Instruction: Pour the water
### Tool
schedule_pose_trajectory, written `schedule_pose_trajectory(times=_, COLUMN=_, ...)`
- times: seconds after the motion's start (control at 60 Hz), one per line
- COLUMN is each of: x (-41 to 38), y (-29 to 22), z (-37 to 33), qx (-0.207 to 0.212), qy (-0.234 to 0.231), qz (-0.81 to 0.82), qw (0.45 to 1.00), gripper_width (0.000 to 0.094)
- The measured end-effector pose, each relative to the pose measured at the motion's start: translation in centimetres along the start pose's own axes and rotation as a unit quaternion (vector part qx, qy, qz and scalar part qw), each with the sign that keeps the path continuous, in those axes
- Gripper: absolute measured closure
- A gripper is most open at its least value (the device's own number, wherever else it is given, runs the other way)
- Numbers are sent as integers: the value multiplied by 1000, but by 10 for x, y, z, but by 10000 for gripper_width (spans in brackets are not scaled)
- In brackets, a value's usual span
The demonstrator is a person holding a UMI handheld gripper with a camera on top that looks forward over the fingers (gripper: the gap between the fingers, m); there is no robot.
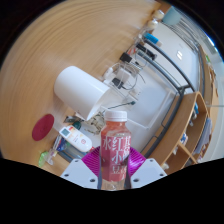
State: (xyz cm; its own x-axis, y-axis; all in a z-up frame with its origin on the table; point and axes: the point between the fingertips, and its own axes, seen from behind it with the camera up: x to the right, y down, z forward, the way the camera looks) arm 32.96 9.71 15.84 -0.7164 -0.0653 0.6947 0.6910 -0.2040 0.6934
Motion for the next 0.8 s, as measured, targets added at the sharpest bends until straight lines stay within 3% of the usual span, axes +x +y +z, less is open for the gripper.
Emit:
schedule_pose_trajectory(times=0.233, x=-1, y=-7, z=6, qx=9, qy=-12, qz=-78, qw=997, gripper_width=610)
schedule_pose_trajectory(times=0.483, x=-7, y=-4, z=6, qx=9, qy=-20, qz=-47, qw=999, gripper_width=610)
schedule_pose_trajectory(times=0.667, x=7, y=19, z=-2, qx=-23, qy=-2, qz=176, qw=984, gripper_width=609)
schedule_pose_trajectory(times=0.8, x=-10, y=35, z=-8, qx=-35, qy=-35, qz=429, qw=902, gripper_width=609)
